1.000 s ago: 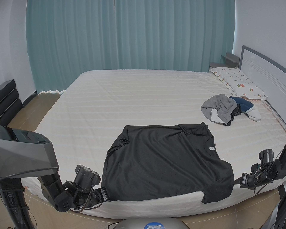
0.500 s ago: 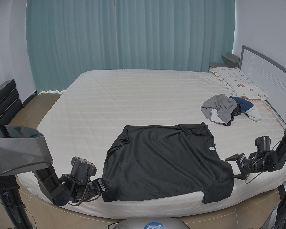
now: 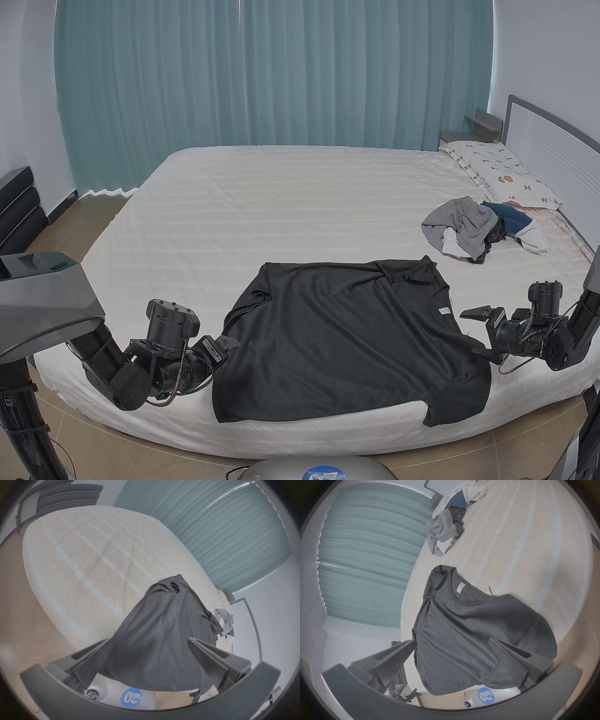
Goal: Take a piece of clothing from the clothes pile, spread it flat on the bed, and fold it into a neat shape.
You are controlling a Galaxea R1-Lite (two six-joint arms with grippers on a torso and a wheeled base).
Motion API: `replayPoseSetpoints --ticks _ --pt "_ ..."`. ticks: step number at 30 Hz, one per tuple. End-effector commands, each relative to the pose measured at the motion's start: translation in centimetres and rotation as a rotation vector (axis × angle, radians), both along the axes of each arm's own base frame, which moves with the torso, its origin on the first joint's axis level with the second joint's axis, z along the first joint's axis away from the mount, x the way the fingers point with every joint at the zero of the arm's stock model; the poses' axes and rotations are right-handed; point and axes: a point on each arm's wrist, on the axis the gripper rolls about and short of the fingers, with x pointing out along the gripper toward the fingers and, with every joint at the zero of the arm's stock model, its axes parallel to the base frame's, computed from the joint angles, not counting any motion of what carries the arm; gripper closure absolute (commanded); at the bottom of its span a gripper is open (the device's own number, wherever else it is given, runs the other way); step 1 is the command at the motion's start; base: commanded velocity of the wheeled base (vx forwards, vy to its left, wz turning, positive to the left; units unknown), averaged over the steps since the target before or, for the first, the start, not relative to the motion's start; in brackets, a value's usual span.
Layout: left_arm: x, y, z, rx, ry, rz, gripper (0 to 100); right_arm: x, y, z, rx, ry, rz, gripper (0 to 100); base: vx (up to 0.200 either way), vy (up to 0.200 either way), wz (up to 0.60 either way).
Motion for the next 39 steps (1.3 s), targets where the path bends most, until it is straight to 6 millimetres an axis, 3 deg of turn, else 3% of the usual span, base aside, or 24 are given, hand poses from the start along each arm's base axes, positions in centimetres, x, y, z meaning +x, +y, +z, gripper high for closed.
replayPoseSetpoints --ticks 1,6,18,27,34,39 --pt "0.3 -0.1 -0.1 -0.002 -0.003 0.000 0 0.0 0.1 -0.5 0.002 0.017 0.004 0 0.000 -0.200 0.00" --pt "0.3 -0.2 -0.1 -0.007 -0.002 -0.004 0 0.0 0.1 -0.6 0.001 0.020 0.004 0 0.000 -0.200 0.00" --pt "0.8 -0.5 0.5 -0.041 -0.022 0.020 0 -0.2 0.9 -0.8 -0.002 0.030 0.026 0 0.000 0.000 0.00" --pt "1.1 -0.5 0.4 -0.045 -0.030 0.023 0 -0.3 1.5 -0.9 -0.004 0.038 0.047 0 0.200 0.000 0.00" --pt "2.4 -0.5 0.6 -0.051 -0.057 0.046 0 -0.1 2.3 -0.6 0.058 0.051 0.034 0 0.000 0.000 0.00" --pt "5.3 0.2 0.1 -0.043 -0.092 0.094 0 -0.2 3.1 -1.3 0.059 0.041 0.053 0 0.000 0.000 0.00"
